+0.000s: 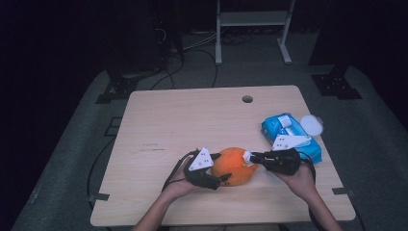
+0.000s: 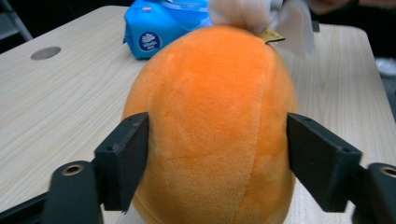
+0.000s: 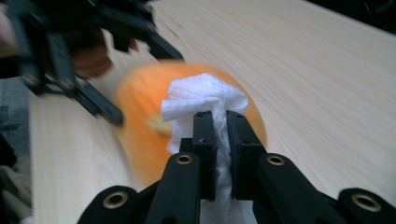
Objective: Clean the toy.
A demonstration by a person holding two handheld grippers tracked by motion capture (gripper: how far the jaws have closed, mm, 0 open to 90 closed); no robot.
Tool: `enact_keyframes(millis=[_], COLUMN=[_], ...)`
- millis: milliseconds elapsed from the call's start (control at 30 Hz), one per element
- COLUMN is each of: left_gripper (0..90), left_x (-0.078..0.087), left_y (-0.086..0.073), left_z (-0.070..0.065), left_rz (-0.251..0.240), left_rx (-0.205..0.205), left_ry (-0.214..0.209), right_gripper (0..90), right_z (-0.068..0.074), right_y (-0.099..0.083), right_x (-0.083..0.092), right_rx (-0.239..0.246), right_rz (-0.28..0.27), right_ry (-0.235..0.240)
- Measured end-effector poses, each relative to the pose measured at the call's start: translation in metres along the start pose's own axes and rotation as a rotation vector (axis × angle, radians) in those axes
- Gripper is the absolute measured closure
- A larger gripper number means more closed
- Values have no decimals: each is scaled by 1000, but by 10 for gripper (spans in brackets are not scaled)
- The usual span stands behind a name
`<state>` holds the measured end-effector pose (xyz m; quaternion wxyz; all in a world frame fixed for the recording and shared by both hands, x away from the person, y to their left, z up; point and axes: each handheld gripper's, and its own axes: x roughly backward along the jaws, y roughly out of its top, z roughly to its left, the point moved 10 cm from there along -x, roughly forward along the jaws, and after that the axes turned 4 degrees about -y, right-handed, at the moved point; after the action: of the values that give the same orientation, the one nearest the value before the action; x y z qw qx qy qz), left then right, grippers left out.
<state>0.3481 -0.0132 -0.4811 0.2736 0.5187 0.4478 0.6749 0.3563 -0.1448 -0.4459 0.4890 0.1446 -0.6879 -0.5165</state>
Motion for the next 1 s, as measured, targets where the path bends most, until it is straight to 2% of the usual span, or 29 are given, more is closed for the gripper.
enact_keyframes(millis=[67,100,133,167,233,267,300,367,500,567,600,633,667,700,767,833,867,900,933,1000], left_gripper=[272,274,274,274,250,214,192,187,268,307,313,314,312,287,206,143,151,197,245,309], left_x=[-2,-2,-4,-4,-4,-2,-1,-1,-3,-4,-4,-4,-4,-2,-3,-6,-8,-8,-9,-8], left_y=[1,1,1,1,1,1,1,0,1,3,3,3,3,3,1,1,2,2,3,6], left_z=[-4,-4,-7,-7,-6,-1,1,3,2,0,0,-2,-2,1,6,8,7,7,3,0], left_rz=[9,9,13,12,10,9,3,-1,-1,6,6,17,17,9,3,-10,-17,-17,-22,-11], left_rx=[-42,-42,-61,-60,-57,-28,1,28,19,-6,-6,-35,-35,-18,25,82,79,79,51,36], left_ry=[0,0,0,1,4,18,21,24,23,27,27,31,31,38,53,51,46,46,45,55], right_gripper=[824,824,824,824,824,824,824,824,824,824,823,824,824,824,824,824,824,824,824,824], right_z=[8,8,19,24,27,25,23,14,4,15,20,24,24,26,22,16,13,13,10,13], right_y=[10,10,20,23,22,10,7,2,1,7,9,11,11,12,10,6,5,5,4,6], right_x=[2,2,3,3,0,-9,-11,-10,-3,-5,-7,-8,-8,-10,-9,-8,-7,-7,-4,-4], right_rx=[28,28,60,76,95,134,129,95,73,85,94,108,108,126,121,114,111,111,103,111], right_rz=[-23,-23,-41,-40,-25,39,45,42,42,21,18,20,20,29,33,42,40,40,41,40], right_ry=[14,14,35,41,39,-2,-9,-8,-37,-10,6,13,13,8,-1,-13,-19,-19,-28,-34])
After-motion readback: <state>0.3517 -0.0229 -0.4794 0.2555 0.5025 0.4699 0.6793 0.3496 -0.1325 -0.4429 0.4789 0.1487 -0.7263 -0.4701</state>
